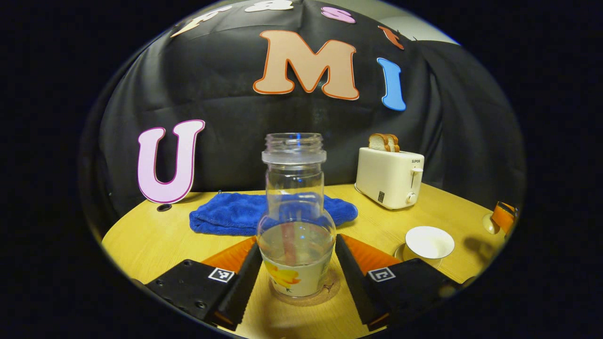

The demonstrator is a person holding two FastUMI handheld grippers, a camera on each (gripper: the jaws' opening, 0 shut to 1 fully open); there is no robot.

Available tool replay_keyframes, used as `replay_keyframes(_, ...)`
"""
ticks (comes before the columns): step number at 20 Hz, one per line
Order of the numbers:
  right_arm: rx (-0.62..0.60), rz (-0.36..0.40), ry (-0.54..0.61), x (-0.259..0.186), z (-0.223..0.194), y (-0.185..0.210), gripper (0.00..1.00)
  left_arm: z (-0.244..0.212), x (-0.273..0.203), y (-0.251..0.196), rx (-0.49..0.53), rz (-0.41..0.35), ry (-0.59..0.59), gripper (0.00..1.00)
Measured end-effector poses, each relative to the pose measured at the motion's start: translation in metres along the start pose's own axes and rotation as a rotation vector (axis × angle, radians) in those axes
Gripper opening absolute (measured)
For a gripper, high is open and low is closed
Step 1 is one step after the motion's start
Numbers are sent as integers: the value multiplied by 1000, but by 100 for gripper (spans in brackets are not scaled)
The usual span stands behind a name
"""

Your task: Open the teacup lid with one hand, grasp the water bottle and pour water into the teacup with the other hand; after pouring, place the water bottle on the coaster and then close the teacup lid.

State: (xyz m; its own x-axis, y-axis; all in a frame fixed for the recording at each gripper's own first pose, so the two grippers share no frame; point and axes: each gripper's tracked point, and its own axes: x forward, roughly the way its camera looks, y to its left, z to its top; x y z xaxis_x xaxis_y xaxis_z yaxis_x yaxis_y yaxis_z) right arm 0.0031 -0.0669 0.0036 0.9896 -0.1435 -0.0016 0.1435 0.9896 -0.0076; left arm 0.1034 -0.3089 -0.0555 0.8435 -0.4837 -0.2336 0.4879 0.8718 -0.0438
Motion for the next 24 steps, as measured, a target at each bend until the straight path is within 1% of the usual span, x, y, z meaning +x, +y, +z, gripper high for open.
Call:
replay_keyframes(2, 0, 0, 0, 0, 0, 0, 30, 2, -3, -2, -18, -7, -10, 96)
replay_keyframes(3, 0, 0, 0, 0, 0, 0, 30, 1, -5, 1, -21, -5, -12, 97)
replay_keyframes(6, 0, 0, 0, 0, 0, 0, 30, -1, -13, 8, 1, 23, -23, 96)
replay_keyframes(12, 0, 1, 0, 0, 0, 0, 30, -5, -29, 7, -3, 20, -46, 96)
replay_keyframes(15, 1, 21, 0, 0, 0, 4, 30, -13, -36, 9, -6, 25, -34, 96)
replay_keyframes(19, 0, 33, 1, 0, 0, 6, 30, -16, -47, 23, 16, 70, -54, 96)
replay_keyframes(24, 1, 84, 6, 2, -1, 17, 30, -14, -67, 44, 21, 119, -100, 96)
